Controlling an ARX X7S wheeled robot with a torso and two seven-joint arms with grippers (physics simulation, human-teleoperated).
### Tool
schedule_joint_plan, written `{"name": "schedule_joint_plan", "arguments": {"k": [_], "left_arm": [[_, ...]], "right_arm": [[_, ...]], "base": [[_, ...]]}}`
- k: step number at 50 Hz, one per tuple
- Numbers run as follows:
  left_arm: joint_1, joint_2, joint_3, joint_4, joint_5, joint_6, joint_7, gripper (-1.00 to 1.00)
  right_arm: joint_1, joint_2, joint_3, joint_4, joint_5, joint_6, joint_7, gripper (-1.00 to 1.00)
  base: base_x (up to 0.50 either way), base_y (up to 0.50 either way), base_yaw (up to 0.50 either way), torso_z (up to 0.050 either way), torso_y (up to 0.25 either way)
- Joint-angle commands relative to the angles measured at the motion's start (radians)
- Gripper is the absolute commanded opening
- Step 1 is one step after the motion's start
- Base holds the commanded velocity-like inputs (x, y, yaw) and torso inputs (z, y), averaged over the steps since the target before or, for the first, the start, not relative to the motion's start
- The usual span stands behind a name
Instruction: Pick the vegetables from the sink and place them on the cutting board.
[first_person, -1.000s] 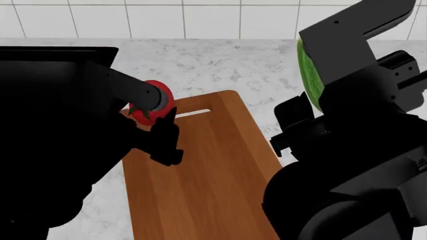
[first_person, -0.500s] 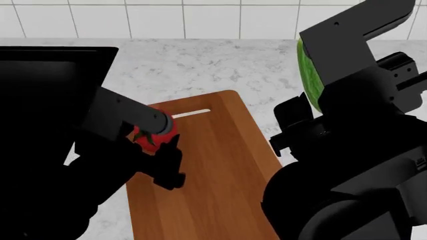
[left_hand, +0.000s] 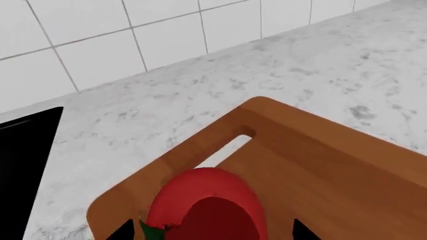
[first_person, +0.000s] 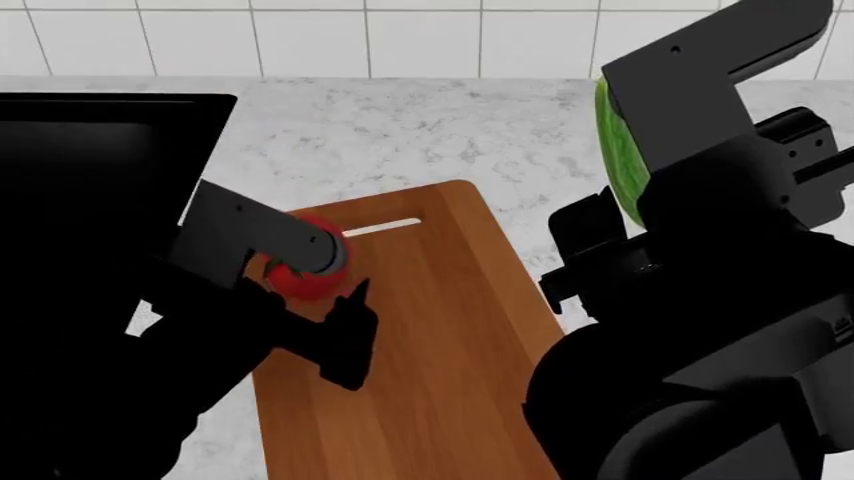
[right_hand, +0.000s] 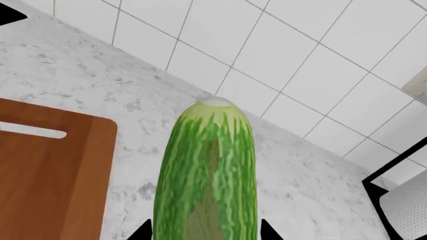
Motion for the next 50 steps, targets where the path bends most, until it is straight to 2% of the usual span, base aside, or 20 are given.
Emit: {"name": "schedule_joint_plan", "arguments": {"k": [1, 9, 14, 19, 26, 32, 36, 44, 50], "left_arm": [[-0.008, -0.002, -0.011, -0.007, -0.020, 0.004, -0.018, 1.00], [-0.025, -0.013, -0.044, 0.053, -0.045, -0.010, -0.037, 1.00], [-0.049, -0.015, -0.160, 0.153, -0.128, -0.036, -0.061, 1.00], [-0.049, -0.021, -0.214, 0.232, -0.186, -0.066, -0.080, 1.00], [-0.066, -0.019, -0.308, 0.318, -0.286, -0.111, -0.103, 1.00], [-0.091, -0.013, -0.387, 0.343, -0.338, -0.134, -0.151, 1.00], [-0.100, -0.003, -0.431, 0.318, -0.343, -0.131, -0.189, 1.00], [-0.106, -0.011, -0.434, 0.312, -0.342, -0.121, -0.192, 1.00], [-0.105, -0.012, -0.432, 0.310, -0.344, -0.117, -0.195, 1.00]], "right_arm": [[0.001, -0.004, 0.010, 0.001, -0.006, -0.021, 0.004, -1.00], [0.003, -0.006, 0.002, 0.002, -0.019, -0.017, -0.007, -1.00], [0.010, -0.013, 0.004, 0.007, -0.022, -0.005, -0.026, -1.00], [0.029, -0.020, 0.001, 0.010, -0.043, 0.027, -0.072, -1.00], [0.076, -0.049, 0.002, 0.122, -0.220, 0.098, -0.273, -1.00], [0.114, -0.108, 0.046, 0.252, -0.091, 0.102, -0.274, -1.00], [0.168, -0.145, 0.063, 0.390, -0.085, 0.102, -0.274, -1.00], [0.304, -0.158, 0.108, 0.652, 0.082, 0.102, -0.274, -1.00], [0.326, -0.158, 0.099, 0.753, 0.103, 0.102, -0.274, -1.00]], "base": [[0.00, 0.00, 0.00, 0.000, 0.000], [0.00, 0.00, 0.00, 0.000, 0.000], [0.00, 0.00, 0.00, 0.000, 0.000], [0.00, 0.00, 0.00, 0.000, 0.000], [0.00, 0.00, 0.00, 0.000, 0.000], [0.00, 0.00, 0.00, 0.002, 0.000], [0.00, 0.00, 0.00, 0.000, 0.000], [0.00, 0.00, 0.00, 0.000, 0.001], [0.00, 0.00, 0.00, 0.000, 0.000]]}}
